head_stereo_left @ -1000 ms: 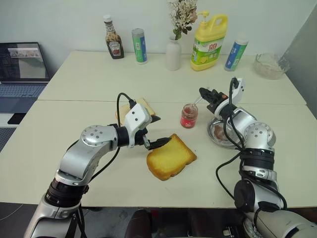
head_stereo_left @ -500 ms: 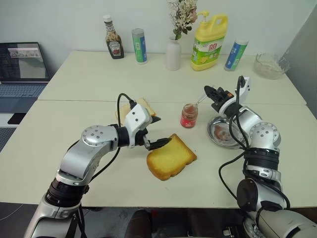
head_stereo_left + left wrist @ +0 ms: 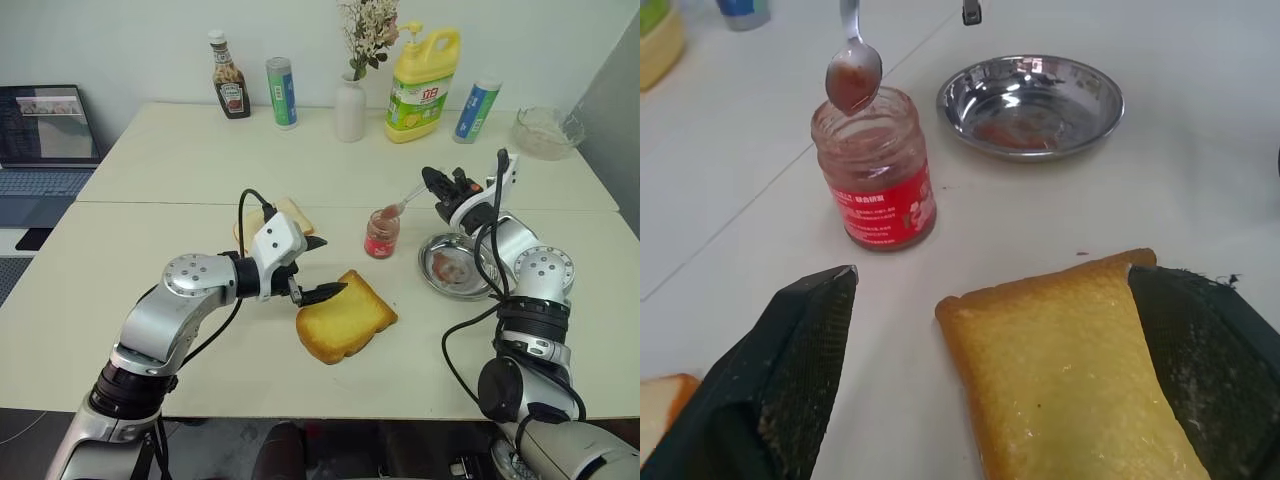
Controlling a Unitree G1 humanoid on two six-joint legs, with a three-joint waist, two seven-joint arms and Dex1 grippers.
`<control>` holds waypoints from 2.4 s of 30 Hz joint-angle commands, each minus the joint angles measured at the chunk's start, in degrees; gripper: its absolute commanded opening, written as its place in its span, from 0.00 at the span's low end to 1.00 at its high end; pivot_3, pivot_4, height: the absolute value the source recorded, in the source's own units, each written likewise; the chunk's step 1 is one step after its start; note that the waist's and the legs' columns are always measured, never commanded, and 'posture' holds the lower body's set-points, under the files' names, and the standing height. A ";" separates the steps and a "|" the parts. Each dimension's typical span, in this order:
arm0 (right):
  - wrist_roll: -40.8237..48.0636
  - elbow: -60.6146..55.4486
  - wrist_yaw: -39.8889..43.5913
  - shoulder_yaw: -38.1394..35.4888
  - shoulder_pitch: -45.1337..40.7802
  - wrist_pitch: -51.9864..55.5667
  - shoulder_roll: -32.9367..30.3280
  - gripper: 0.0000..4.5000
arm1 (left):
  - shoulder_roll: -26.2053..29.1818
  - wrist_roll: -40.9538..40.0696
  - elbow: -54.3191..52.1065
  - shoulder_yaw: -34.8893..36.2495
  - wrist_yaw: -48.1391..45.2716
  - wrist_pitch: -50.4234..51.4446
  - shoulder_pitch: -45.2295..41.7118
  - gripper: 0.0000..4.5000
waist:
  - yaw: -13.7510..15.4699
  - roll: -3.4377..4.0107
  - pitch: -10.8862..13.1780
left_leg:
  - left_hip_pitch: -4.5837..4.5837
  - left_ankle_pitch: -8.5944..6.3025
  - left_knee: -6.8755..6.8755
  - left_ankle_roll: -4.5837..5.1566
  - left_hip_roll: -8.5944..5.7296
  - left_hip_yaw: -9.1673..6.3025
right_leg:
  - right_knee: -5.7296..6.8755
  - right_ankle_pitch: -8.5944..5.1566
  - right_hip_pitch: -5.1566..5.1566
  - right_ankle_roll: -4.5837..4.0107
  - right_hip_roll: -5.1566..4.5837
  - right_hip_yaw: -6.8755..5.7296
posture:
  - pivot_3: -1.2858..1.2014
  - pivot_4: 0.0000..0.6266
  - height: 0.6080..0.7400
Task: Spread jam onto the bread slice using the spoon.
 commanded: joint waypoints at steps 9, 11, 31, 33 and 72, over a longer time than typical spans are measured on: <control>6.78 -7.18 2.06 -0.51 0.97 -0.89 0.94 0.00 | -0.95 1.09 1.19 2.04 1.04 -4.94 -0.94 1.00 | 0.00 0.04 0.02 | -0.01 0.00 -0.01 0.00 0.00 0.01 | -0.01 0.00 -0.01 0.00 0.01 0.01 | 0.52 0.24 1.00; 8.04 -8.86 2.19 0.02 1.10 -0.48 0.88 0.00 | -0.51 1.56 1.43 2.35 0.82 -6.67 -0.74 1.00 | 0.00 0.06 0.04 | -0.02 0.00 -0.01 0.00 0.00 0.00 | -0.01 0.00 -0.02 0.00 0.01 0.00 | 0.52 0.24 1.00; 9.39 -35.50 8.38 26.68 15.13 5.42 -2.93 0.00 | 10.18 -3.67 -15.67 17.45 -7.77 -14.00 32.55 1.00 | -0.38 0.10 0.10 | 0.03 -0.01 -0.22 0.01 0.07 0.02 | -0.09 -0.08 -0.08 -0.08 -0.03 0.04 | 0.52 0.24 1.00; 5.07 -35.73 11.51 30.17 16.21 3.13 -4.04 0.00 | 9.84 -2.85 -16.04 16.97 -7.44 -15.27 34.16 1.00 | 0.06 0.09 0.11 | 0.01 -0.01 -0.22 0.01 0.07 -0.07 | -0.08 -0.11 -0.08 -0.13 -0.03 0.03 | 0.52 0.24 1.00; -42.02 -37.85 38.66 49.22 25.78 -39.48 -18.48 0.00 | 7.83 0.86 -11.38 13.28 -5.53 -19.21 30.73 1.00 | 0.12 -0.02 0.14 | 0.06 0.00 -0.13 0.00 0.05 -0.04 | -0.07 -0.14 -0.01 -0.16 -0.02 -0.08 | 0.52 0.24 1.00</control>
